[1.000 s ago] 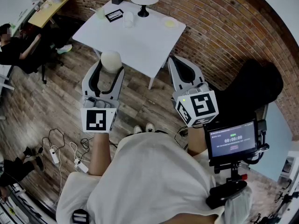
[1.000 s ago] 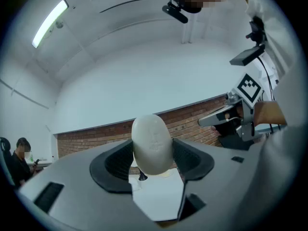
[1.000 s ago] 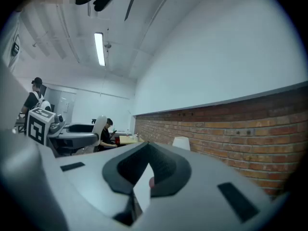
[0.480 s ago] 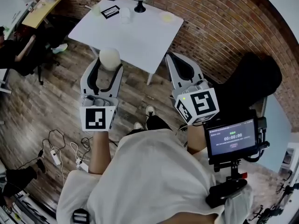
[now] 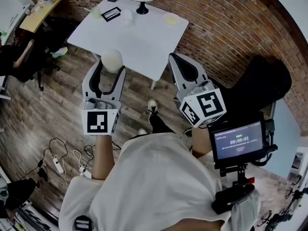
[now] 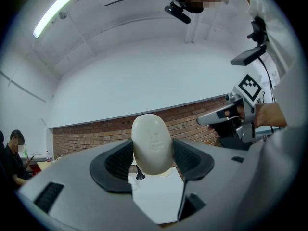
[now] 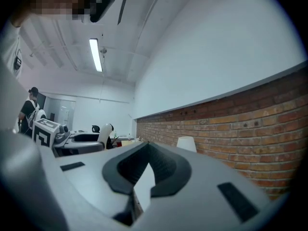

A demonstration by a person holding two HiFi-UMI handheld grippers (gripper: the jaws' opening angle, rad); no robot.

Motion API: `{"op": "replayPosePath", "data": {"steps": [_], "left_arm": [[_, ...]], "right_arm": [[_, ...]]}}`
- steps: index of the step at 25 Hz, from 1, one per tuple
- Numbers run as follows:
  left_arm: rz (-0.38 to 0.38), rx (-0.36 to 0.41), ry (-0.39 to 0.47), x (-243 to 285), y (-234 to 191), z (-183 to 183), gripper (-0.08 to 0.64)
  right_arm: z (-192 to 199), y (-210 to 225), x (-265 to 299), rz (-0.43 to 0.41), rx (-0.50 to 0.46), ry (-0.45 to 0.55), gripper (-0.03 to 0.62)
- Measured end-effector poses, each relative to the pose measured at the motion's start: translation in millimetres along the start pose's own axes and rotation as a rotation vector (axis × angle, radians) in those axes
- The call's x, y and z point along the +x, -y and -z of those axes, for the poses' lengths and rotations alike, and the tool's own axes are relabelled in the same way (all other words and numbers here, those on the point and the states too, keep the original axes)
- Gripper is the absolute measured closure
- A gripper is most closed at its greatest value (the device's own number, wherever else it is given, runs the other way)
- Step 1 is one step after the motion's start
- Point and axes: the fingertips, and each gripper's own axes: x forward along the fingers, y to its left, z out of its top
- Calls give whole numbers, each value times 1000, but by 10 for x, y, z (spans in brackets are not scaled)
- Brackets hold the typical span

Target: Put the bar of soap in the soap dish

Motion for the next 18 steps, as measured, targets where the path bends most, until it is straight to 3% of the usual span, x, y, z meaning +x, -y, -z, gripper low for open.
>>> {"op": "replayPosePath", "data": {"steps": [11,18], "left_arm": [[-6,-8,-22,801,-379,339,298],[-22,-10,-45,1302,-526,383,298]], "right_arm": [[151,553,807,8,10,-21,588],[158,844,1232,-50,28,-40,589]]}}
